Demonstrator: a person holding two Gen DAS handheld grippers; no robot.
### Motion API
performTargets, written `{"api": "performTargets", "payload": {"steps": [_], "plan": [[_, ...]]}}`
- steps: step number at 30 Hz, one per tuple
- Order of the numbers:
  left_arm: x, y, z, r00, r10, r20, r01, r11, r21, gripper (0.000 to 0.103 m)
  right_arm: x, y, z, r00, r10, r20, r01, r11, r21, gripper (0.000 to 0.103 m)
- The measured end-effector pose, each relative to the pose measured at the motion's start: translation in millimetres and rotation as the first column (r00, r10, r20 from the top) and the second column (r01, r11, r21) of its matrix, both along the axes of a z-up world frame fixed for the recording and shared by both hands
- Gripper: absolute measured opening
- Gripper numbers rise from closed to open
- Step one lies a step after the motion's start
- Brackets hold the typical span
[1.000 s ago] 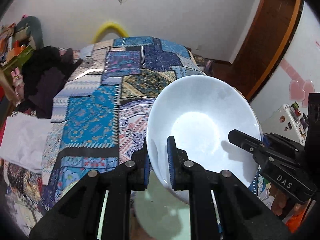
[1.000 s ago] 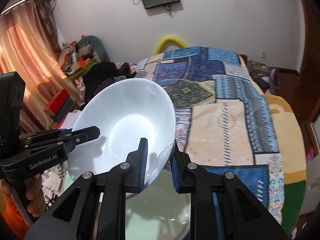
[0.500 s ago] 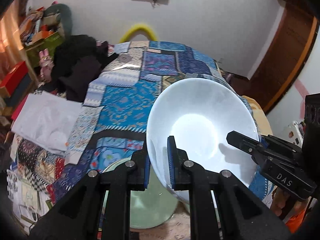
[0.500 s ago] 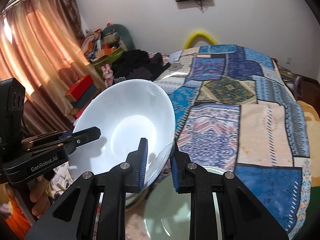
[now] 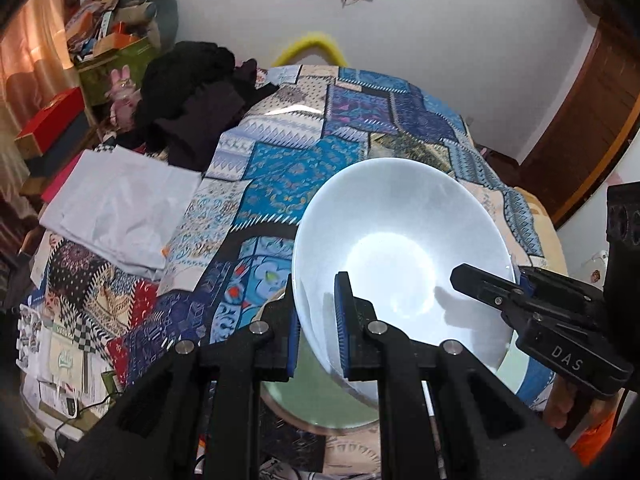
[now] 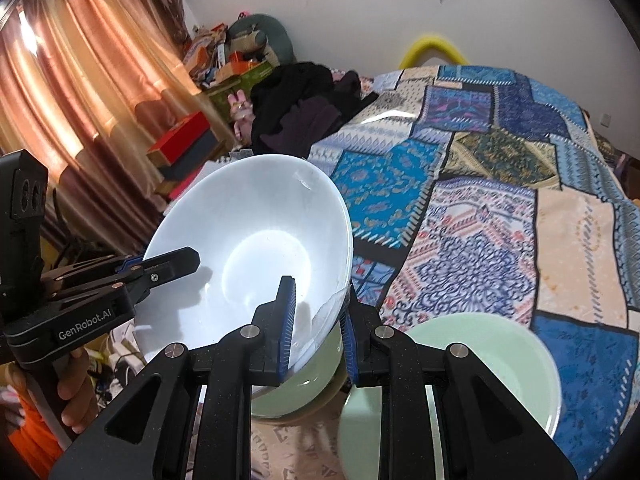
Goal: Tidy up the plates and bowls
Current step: 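Lift and carry the white bowl with the left tool toward the green bowl, then lower the white bowl into the green bowl and open the left tool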
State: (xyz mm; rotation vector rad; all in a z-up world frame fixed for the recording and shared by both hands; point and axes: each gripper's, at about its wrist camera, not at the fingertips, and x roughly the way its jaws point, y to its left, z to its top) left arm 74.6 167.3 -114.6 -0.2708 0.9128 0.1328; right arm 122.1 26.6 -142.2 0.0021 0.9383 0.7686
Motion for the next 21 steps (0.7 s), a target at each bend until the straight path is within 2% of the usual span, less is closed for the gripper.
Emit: {"api": "performTargets", "payload": {"steps": [21], "plan": [[-6.1, 19.1, -67.2, 0.99, 0.02, -0.143, -0.03, 0.998, -0.063, 0.015, -9.6, 19.8, -45.0, 0.991, 0.042, -0.127, -0.051, 0.996, -0.066, 0.019]]}}
